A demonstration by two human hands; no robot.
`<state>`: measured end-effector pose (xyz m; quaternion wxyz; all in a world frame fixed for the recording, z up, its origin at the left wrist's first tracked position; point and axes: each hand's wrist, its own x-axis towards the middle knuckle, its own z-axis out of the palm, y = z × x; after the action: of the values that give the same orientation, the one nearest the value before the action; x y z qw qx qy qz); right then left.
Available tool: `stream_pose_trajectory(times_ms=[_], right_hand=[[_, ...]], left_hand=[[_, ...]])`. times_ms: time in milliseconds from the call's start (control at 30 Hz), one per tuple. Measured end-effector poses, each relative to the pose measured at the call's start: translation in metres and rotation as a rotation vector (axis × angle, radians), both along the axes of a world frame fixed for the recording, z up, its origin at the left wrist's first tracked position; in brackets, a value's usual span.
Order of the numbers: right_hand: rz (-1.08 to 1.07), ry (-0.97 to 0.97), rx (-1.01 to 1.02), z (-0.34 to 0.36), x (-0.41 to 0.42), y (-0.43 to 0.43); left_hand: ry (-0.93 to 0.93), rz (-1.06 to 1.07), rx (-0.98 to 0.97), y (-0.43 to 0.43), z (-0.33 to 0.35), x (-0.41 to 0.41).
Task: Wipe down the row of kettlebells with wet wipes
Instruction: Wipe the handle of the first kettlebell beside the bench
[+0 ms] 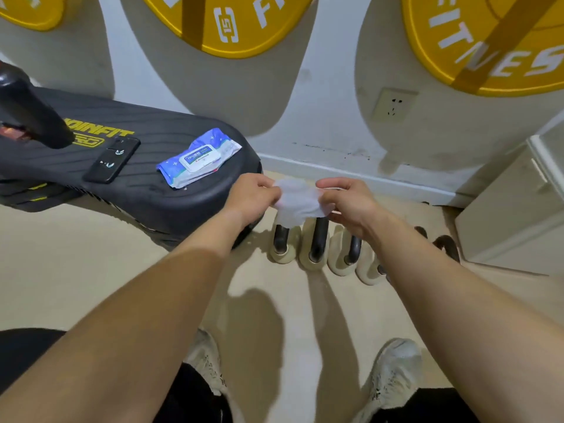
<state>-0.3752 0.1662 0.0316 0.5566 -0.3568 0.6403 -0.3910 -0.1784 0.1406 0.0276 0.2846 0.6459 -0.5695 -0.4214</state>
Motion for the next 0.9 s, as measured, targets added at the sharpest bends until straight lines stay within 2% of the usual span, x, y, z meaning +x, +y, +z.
stream_pose_trajectory(times_ms=[167,300,400,467,533,600,667,733,900], right_hand=[[0.133,0.300,0.055,-0.069,0.015,-0.036],[0.231,0.534,0.031,-0.109,0.027,-0.069],[0.280,0.776,-0.099,-0.121,0.034,-0.079],[0.269,0.883,-0.243,-0.125,0.043,-0.075],[0.205,0.865,-0.304,-0.133,0.052,-0.069],[0.174,0.725,-0.143,-0.138,0.061,-0.061],[0.115,0.496,0.043,-0.144,0.070,-0.053],[0.039,0.346,0.084,-0.149,0.078,-0.047],[-0.076,0.328,0.082,-0.155,0.085,-0.069]], left_hand=[[-0.155,0.007,-0.014,-0.030,-0.070,0.002],[-0.144,0.028,0.037,-0.054,-0.112,0.005],[-0.080,0.079,0.094,-0.068,-0.135,0.004],[-0.149,0.105,0.006,-0.069,-0.145,0.002],[-0.119,0.132,-0.022,-0.062,-0.155,-0.004],[0.039,0.157,0.066,-0.051,-0.161,-0.013],[0.126,0.190,0.122,-0.043,-0.171,-0.018],[0.182,0.224,0.134,-0.042,-0.178,-0.019],[0.222,0.175,0.118,-0.064,-0.171,-0.027]])
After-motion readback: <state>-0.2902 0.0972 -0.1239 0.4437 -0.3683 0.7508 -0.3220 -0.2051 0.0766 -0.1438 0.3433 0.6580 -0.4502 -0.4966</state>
